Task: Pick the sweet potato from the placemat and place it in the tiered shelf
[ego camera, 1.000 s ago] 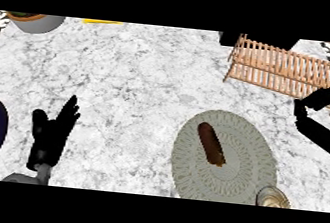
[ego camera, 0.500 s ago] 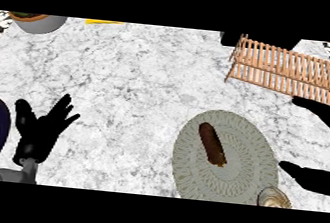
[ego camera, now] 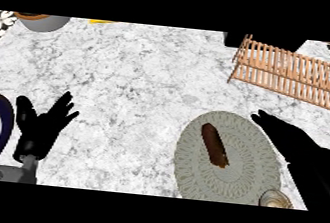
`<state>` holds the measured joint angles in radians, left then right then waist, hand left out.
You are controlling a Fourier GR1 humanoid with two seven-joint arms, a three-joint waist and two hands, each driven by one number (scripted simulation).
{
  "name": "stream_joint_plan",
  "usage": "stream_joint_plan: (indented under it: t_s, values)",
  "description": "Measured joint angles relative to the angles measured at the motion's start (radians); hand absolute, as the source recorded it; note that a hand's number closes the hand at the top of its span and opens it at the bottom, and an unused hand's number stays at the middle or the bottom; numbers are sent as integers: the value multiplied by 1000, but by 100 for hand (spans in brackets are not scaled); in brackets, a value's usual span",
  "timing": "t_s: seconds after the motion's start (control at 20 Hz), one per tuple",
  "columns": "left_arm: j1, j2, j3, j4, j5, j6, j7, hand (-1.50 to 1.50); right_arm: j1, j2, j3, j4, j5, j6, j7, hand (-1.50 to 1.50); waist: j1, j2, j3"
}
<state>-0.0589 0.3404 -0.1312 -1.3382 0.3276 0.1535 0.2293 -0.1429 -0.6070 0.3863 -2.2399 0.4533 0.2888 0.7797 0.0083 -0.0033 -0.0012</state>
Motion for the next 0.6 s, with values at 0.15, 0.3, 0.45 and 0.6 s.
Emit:
stream_joint_plan:
  t_s: [0.15, 0.3, 0.45, 0.6]
  values:
    - [-3, -9, -2, 1, -5, -1, 5, 0, -89, 81, 102, 31, 85, 29, 147, -150, 5, 1, 0]
    - [-2, -9, 4, -5, -4, -8, 13, 0, -166, 170, 181, 92, 183, 27, 216, -150, 6, 1, 0]
    - [-5, -11, 8, 6, -12, -12, 1, 0, -230, 249, 239, 193, 279, 22, 252, -150, 8, 1, 1]
    - [-2, -18, 9, 1, -14, -12, -1, 0, -277, 322, 263, 318, 355, 16, 268, -150, 10, 2, 2]
